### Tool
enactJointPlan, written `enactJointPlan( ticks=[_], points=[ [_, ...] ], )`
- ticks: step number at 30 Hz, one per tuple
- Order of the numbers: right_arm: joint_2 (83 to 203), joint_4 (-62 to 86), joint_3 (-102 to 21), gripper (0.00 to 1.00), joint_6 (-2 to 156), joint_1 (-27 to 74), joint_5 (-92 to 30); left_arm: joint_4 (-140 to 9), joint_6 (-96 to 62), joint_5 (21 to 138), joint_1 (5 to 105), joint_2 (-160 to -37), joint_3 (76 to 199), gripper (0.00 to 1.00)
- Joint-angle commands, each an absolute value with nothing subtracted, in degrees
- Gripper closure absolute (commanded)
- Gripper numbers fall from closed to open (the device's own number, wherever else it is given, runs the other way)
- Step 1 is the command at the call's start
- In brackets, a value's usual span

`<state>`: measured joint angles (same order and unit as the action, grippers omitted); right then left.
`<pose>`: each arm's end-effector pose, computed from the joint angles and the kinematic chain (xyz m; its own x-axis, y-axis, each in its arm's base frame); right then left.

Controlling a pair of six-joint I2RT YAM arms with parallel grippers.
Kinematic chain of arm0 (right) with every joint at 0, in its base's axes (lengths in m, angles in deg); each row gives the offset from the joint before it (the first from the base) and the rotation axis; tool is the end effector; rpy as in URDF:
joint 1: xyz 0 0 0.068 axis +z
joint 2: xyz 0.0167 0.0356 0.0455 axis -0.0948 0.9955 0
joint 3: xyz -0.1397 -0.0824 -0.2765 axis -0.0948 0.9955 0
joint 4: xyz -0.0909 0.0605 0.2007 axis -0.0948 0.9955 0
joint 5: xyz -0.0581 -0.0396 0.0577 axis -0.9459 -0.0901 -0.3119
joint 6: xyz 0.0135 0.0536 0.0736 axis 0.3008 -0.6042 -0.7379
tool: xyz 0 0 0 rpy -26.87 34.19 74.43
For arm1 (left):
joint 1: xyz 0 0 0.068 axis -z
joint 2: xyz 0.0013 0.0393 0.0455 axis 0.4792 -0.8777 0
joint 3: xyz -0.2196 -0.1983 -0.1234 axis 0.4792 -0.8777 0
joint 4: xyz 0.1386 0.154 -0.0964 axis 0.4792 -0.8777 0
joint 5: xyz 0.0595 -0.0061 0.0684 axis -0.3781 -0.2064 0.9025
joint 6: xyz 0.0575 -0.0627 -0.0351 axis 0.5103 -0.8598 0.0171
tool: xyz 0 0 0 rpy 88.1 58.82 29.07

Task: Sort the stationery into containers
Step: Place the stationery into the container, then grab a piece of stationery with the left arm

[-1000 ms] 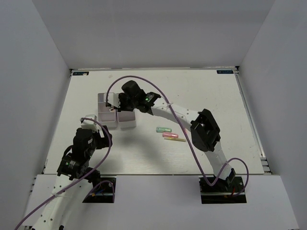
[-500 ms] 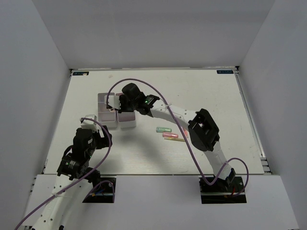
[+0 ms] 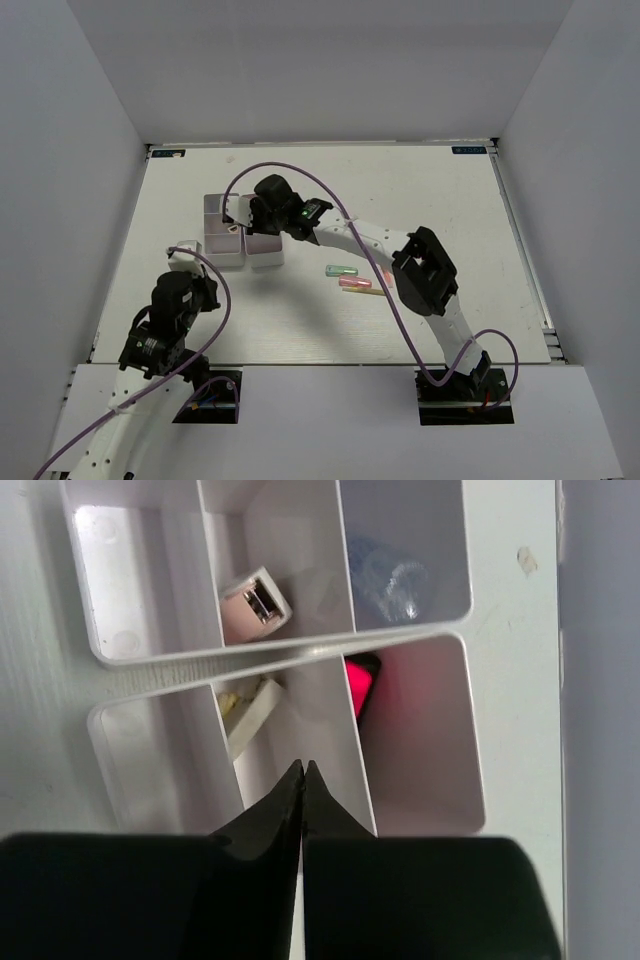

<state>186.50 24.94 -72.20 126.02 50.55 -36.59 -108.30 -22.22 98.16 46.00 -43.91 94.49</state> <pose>0.3042 0.4572 0.2854 0.3553 -0.6717 -0.6500 -0.8231 0.1048 -0.5582 0.0589 -0.0028 0.2312 -0.5296 -0.1280 -0.8386 -0.0039 0.9889 -0.1484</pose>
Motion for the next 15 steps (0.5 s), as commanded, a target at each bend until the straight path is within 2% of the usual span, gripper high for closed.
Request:
enactJointPlan(
  ticks=[1,2,3,4,5,6,7,8,9,10,11,13,14,15],
  points=[
    [180.07,26.38,-74.36,1.0,118.8,50.63,-41.13,-106.16,-20.88,96.08,45.77,-41.42,93.32,1.0],
    [179.18,28.73,-74.45,1.0,117.47,50.55,-43.07,-105.28,-20.26,93.02,45.86,-40.89,92.79,1.0],
    [177.17,31.72,-74.27,0.43,113.46,50.55,-43.09,-104.84,-19.91,91.43,45.77,-40.62,92.61,1.0],
    [174.89,33.31,-74.36,0.1,111.5,49.42,-41.79,-103.44,-19.73,89.85,45.86,-40.36,92.35,1.0],
    [173.91,38.11,-74.36,0.09,109.57,49.14,-37.68,-101.69,-19.47,82.78,45.77,-40.71,91.3,1.0],
    [171.12,41.29,-74.71,0.09,107.03,48.44,-34.6,-100.98,-19.38,79.58,45.77,-41.41,91.2,0.9],
    [170.31,48.9,-74.36,0.09,105.26,46.09,-32.48,-98.97,-19.73,72.85,45.86,-45.59,91.2,0.76],
    [169.43,50.89,-73.92,0.14,103.59,45.28,-32.2,-98.6,-20.6,65.91,45.77,-48.07,92.07,0.59],
    [167.24,52.82,-72.01,0.92,98.79,44.4,-31.5,-98.07,-20.96,59.14,45.86,-53.14,93.56,0.43],
    [166.44,58.06,-71.29,1.0,97.09,42.22,-32.71,-97.02,-22.53,56.02,45.94,-58.32,94.27,0.21],
    [165.91,59.94,-70.59,1.0,94.9,40.37,-33.85,-95.8,-24.02,52.51,46.38,-60.55,96.02,0.14],
    [164.59,67.29,-68.74,1.0,91.82,36.94,-35.25,-95.52,-23.08,53.43,51.64,-66.53,99.45,0.07],
    [163.37,68.56,-66.65,0.9,91.62,33.36,-34.14,-96.48,-22.2,55.27,53.31,-71.16,103.12,0.05],
    [162.48,68.92,-64.89,0.54,91.53,31.93,-31.95,-97.36,-18.02,60.34,59.16,-72.95,104.55,0.05]
  ],
)
